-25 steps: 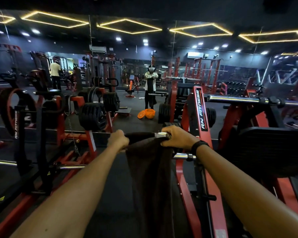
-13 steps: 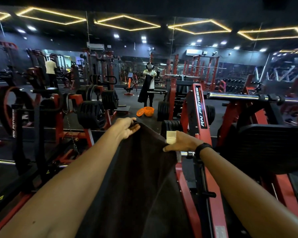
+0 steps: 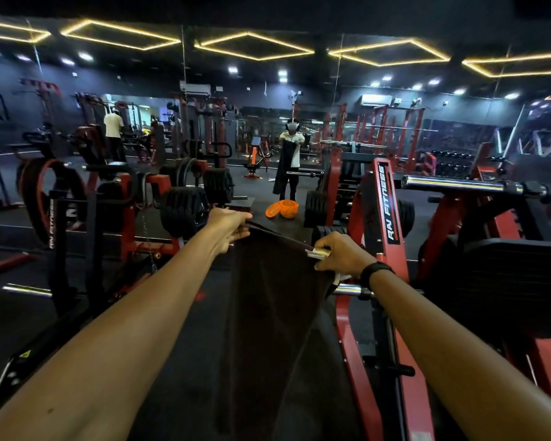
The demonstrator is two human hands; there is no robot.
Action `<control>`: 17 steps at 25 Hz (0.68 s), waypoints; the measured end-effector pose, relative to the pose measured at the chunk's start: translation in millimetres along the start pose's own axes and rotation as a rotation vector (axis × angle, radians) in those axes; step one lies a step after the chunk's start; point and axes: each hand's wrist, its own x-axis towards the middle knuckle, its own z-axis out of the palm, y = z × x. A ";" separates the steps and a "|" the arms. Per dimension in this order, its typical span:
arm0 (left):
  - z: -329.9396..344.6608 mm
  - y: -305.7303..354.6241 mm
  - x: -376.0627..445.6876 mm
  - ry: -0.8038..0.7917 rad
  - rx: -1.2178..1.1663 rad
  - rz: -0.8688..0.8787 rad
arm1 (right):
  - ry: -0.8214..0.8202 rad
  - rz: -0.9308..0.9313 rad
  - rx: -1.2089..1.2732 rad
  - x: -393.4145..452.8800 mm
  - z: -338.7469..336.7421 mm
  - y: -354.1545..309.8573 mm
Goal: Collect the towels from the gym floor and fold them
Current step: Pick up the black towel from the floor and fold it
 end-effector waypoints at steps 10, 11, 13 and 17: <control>-17.9 -20.2 2.3 0.041 0.702 0.457 | 0.448 0.132 0.158 3.3 -8.1 10.7; -14.7 -22.4 -0.9 0.019 0.644 0.408 | 0.449 0.158 0.132 2.0 -7.5 13.9; -10.6 -28.6 -4.0 0.026 0.600 0.343 | 0.463 0.204 0.186 -1.5 -9.1 21.3; -12.0 -37.4 -10.5 -0.256 0.700 0.037 | 0.136 0.287 0.213 -14.9 -11.7 42.5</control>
